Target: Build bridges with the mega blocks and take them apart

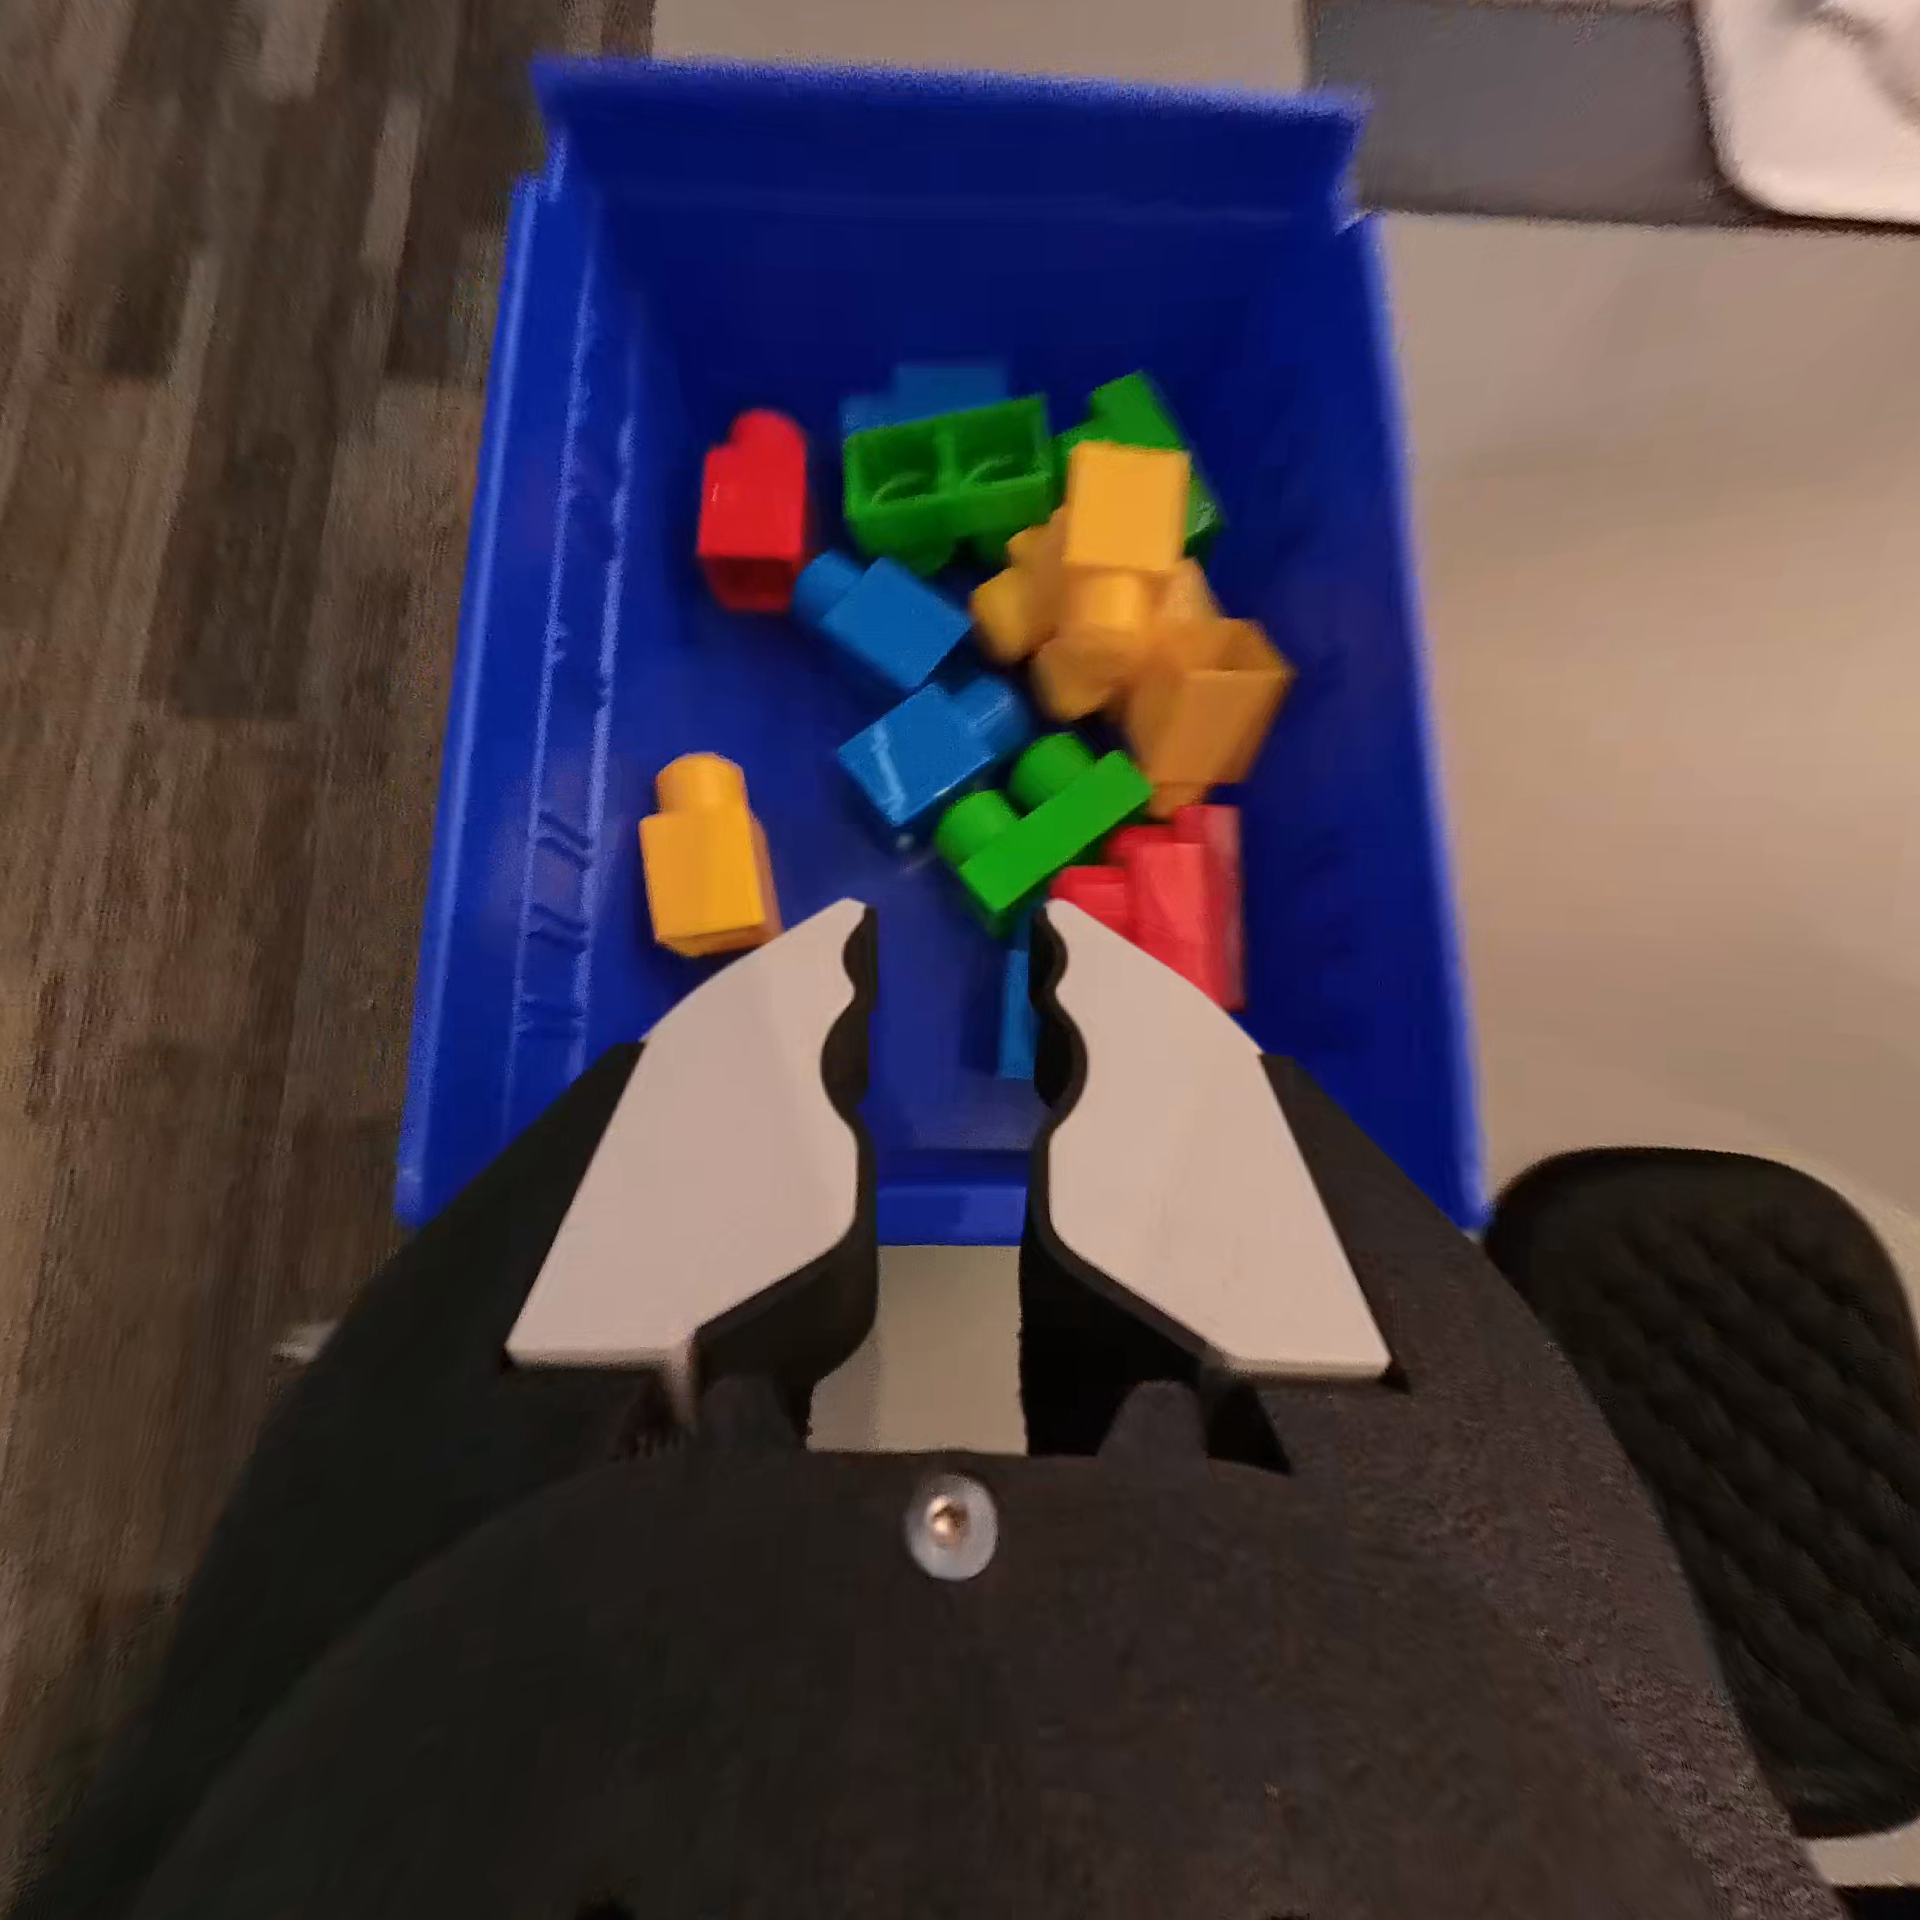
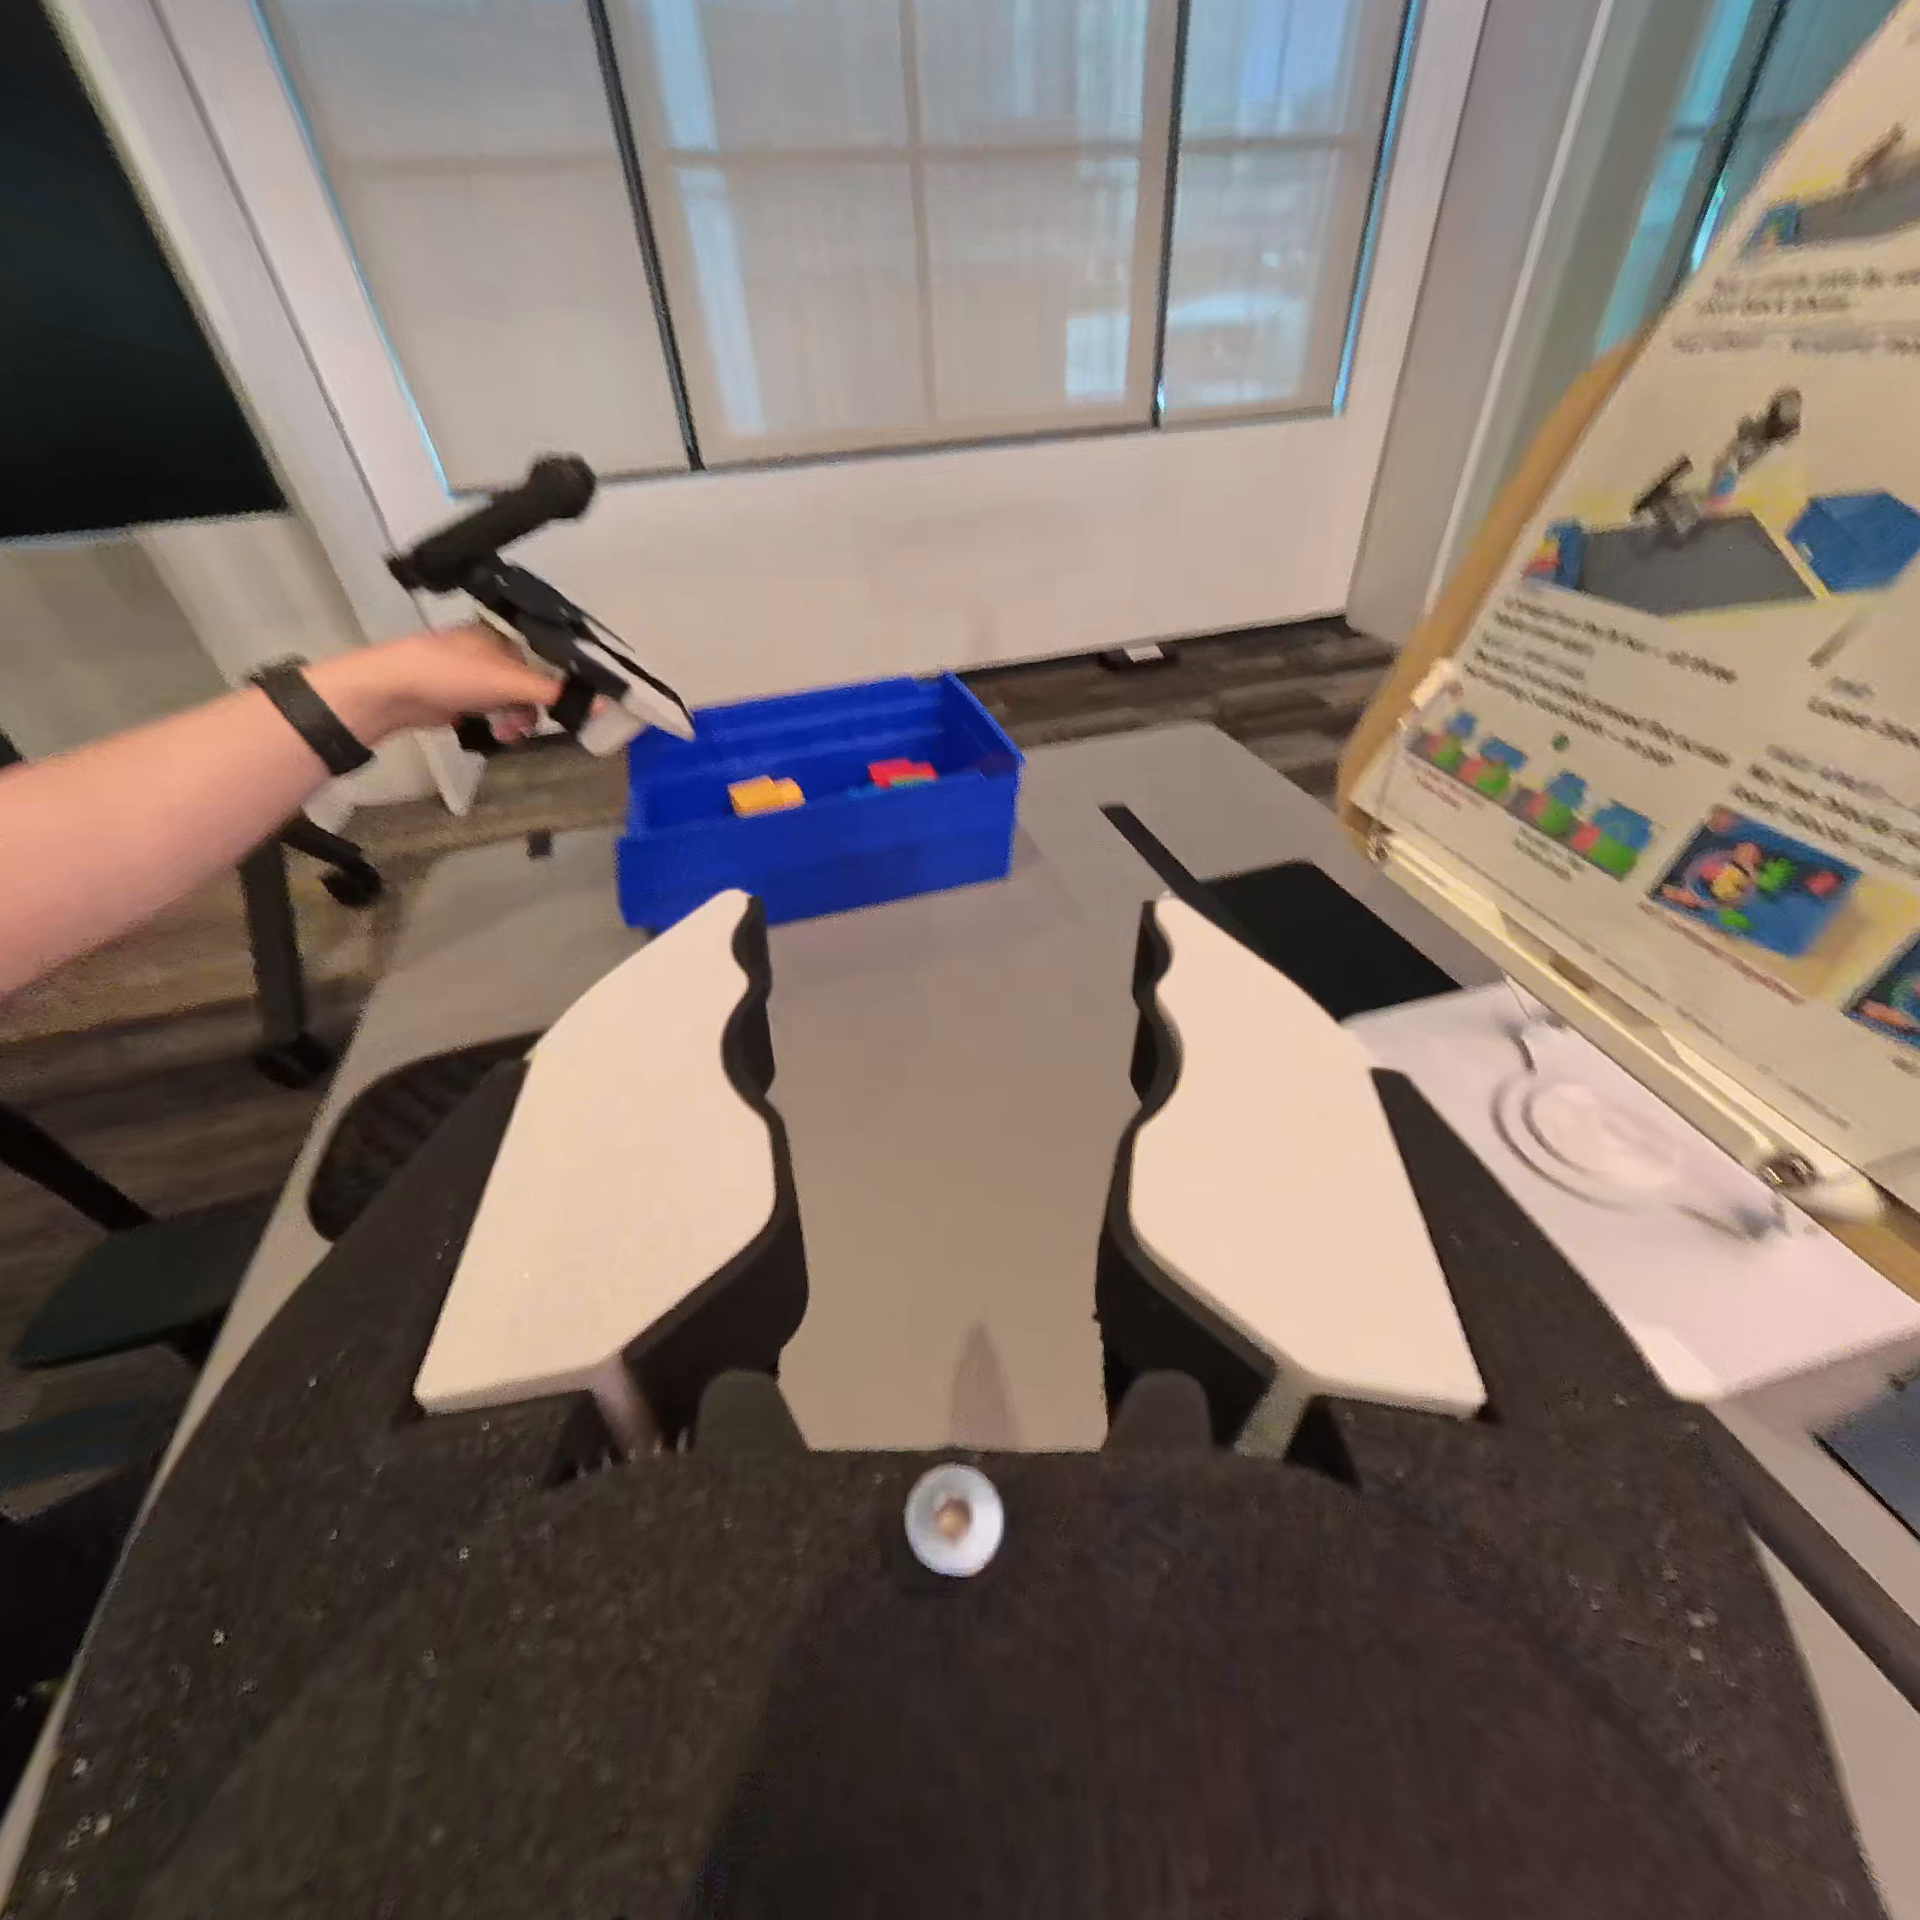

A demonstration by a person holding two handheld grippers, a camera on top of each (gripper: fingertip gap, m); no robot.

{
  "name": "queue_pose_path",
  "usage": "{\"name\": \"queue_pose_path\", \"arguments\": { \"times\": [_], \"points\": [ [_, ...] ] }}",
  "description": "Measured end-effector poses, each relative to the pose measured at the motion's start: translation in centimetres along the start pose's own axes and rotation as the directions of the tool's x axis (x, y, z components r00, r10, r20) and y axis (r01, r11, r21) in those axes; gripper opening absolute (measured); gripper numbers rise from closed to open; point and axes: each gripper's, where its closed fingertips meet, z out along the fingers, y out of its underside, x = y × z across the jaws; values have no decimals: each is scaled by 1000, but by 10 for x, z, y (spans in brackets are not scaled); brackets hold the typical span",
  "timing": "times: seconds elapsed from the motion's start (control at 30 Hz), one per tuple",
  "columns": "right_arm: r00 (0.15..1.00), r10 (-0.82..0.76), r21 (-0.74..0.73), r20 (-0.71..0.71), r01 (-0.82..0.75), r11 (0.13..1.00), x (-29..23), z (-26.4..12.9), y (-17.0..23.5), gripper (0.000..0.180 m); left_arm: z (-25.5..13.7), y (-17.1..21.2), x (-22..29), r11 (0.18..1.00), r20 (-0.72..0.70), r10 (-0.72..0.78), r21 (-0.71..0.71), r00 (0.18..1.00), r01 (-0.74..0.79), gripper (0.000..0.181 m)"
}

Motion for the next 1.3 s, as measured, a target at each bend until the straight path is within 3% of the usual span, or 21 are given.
{"name": "queue_pose_path", "arguments": {
  "times": [0.17, 0.3, 0.7, 1.3],
  "points": [
    [997, 27, -12, -76, -28, 1000, 24, -15, 11, 66, 40, 27, -28, 985, 93, -36, -163, 995, 51, 32],
    [995, 81, 29, -60, -79, 996, 31, -22, 10, 65, 63, 31, -30, 952, 82, -189, -228, 979, 203, 32],
    [992, 123, 14, -27, -123, 992, 35, -27, 18, 65, 77, 27, -38, 850, 146, -314, -396, 938, 347, 36],
    [990, 139, 1, -17, -139, 990, 38, -27, 22, 65, 83, 38, -69, 826, 379, -120, -474, 918, 304, 46]
  ]
}}
